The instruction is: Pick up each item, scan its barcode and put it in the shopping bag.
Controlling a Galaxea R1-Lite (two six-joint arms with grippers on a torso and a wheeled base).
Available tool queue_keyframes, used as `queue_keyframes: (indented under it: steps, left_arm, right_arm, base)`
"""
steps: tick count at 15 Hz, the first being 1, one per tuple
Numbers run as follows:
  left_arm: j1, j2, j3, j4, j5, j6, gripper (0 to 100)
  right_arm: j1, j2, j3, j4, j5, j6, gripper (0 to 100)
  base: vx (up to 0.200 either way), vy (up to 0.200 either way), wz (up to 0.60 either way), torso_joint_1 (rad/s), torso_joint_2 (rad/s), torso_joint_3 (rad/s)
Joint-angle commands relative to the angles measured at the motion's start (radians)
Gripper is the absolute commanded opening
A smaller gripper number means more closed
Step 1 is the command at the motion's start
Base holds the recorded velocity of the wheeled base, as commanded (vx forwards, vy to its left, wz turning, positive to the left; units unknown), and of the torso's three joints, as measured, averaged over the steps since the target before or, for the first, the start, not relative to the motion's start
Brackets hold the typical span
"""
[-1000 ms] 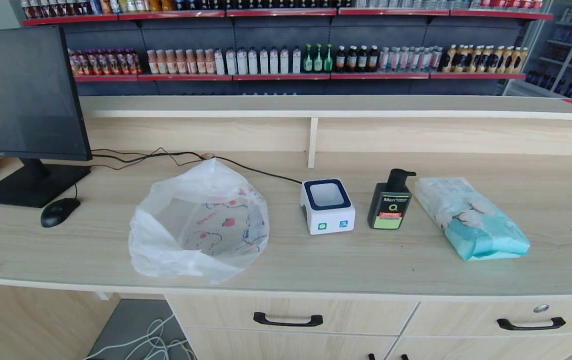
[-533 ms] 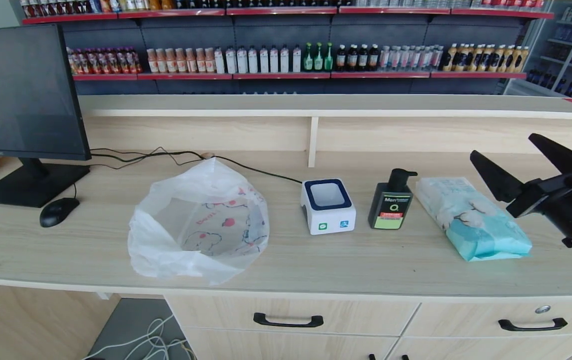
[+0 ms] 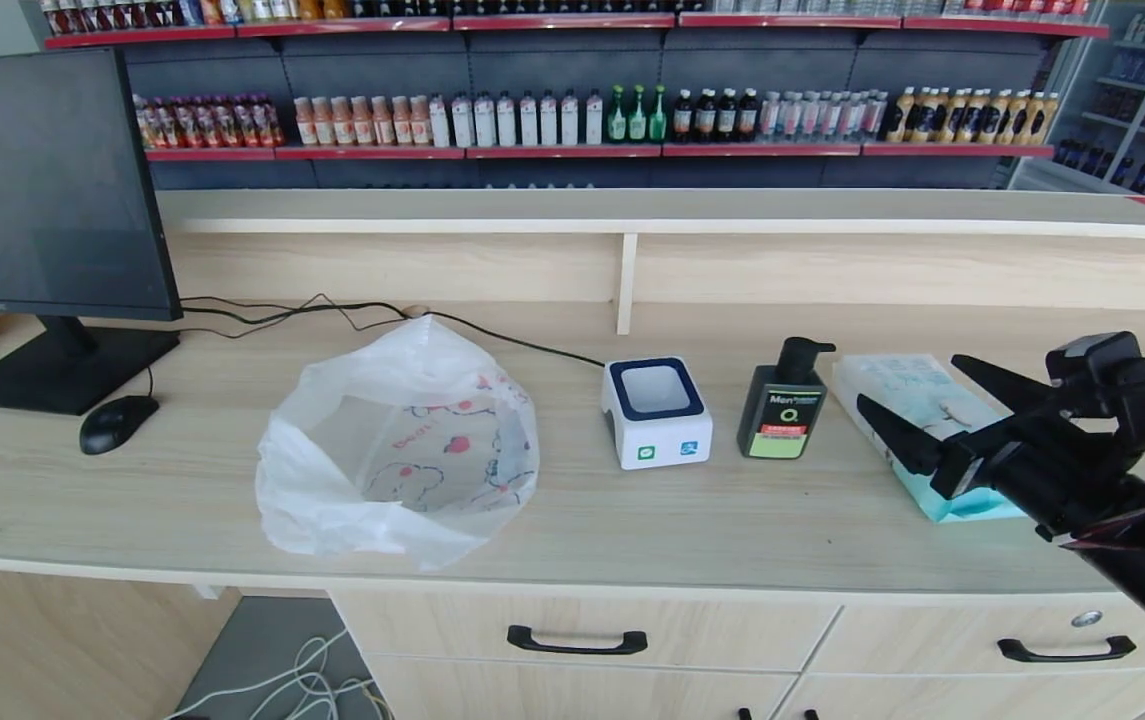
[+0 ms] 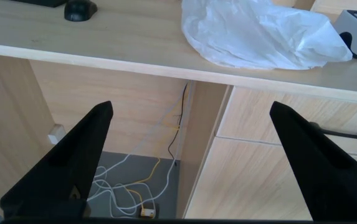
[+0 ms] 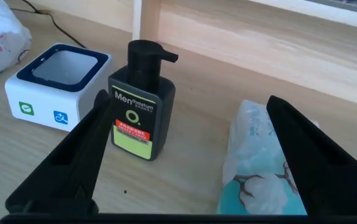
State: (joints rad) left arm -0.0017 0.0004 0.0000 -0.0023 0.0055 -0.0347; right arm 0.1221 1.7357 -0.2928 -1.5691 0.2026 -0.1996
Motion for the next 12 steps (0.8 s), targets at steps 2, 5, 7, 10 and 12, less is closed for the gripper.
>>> queue_keyframes:
  steps: [2,5,7,10,12]
  left_arm:
    - [0.000,0.000,0.000,0.001,0.001,-0.001,100]
    - [0.000,0.000,0.000,-0.001,0.001,-0.001,100]
    - [0.000,0.000,0.000,0.001,0.001,-0.001,100]
    - [0.000,0.000,0.000,-0.001,0.001,-0.001,100]
    - [0.000,0.000,0.000,-0.001,0.001,-0.001,100]
  right_arm:
    - [0.002,0.027,0.011,-0.002,0.001,0.002,100]
    - [0.016,0.100,-0.042,-0.002,0.001,0.003,100]
    - [0.022,0.137,-0.078,-0.002,0.001,0.003,100]
    - [0.039,0.173,-0.124,-0.002,-0.005,0.000,100]
    - [0.042,0.188,-0.132,-0.002,-0.017,0.002,100]
  base:
    - [0.000,0.000,0.00,0.000,0.00,0.000]
    - [0.000,0.000,0.00,0.000,0.00,0.000]
    - [0.000,0.000,0.00,0.000,0.00,0.000]
    - [0.000,0.000,0.00,0.000,0.00,0.000]
    - [0.000,0.000,0.00,0.000,0.00,0.000]
